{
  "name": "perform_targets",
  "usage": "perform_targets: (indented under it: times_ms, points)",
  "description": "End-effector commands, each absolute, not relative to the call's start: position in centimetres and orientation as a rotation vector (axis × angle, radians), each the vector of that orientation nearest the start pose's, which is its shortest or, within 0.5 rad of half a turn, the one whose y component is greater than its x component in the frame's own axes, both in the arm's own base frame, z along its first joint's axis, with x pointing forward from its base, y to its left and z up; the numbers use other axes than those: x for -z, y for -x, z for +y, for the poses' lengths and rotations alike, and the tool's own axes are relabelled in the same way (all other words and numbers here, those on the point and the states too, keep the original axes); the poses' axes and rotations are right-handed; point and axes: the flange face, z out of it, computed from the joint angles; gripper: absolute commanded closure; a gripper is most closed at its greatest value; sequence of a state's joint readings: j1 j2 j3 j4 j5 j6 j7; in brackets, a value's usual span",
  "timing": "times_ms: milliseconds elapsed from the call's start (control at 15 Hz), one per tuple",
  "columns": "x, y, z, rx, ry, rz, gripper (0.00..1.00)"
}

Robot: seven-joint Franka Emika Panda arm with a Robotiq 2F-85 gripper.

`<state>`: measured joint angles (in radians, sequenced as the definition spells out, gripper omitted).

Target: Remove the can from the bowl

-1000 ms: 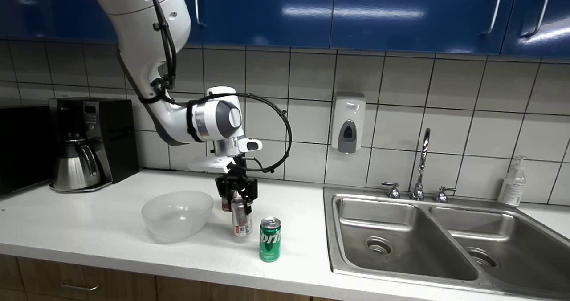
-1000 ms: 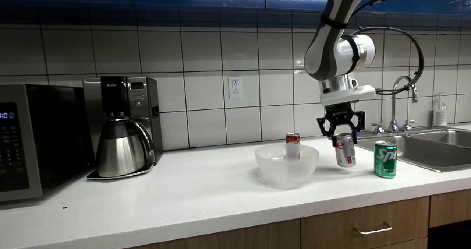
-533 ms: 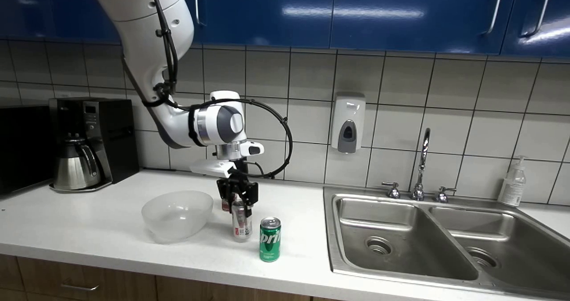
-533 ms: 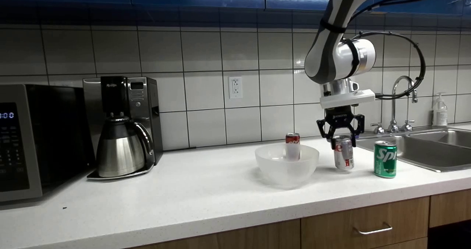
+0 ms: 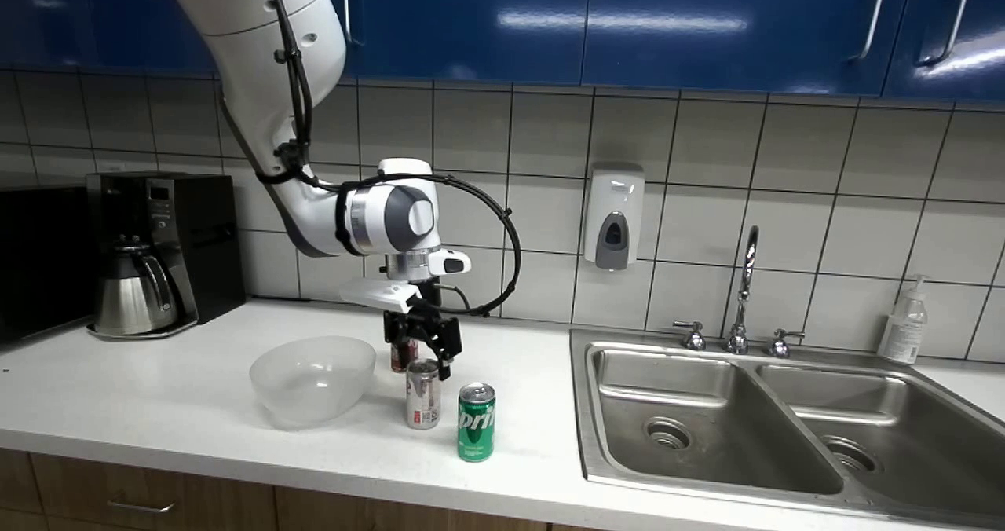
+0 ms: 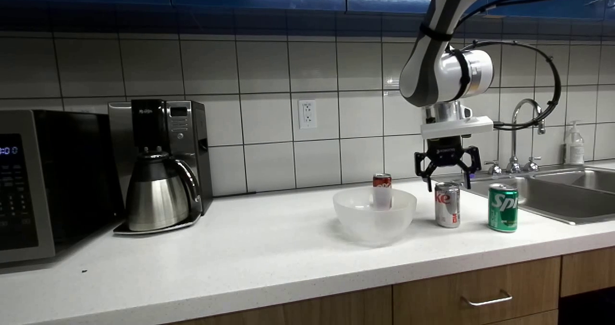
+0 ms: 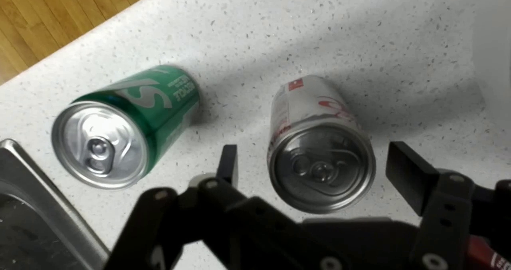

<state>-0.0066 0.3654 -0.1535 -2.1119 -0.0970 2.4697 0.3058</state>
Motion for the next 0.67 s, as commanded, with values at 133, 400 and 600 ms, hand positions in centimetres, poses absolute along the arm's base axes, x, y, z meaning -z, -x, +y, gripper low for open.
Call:
perform_targets:
  times_ms: [133, 400, 600]
  points:
    - [-28.9, -56.3, -8.3, 0.057, 3.209, 0.527, 0.00]
    - [-32.3, -55.7, -6.8, 0.064, 3.213, 0.505, 0.00]
    - [-31.1, -57.2, -7.3, 0.102, 3.200, 0.535, 0.00]
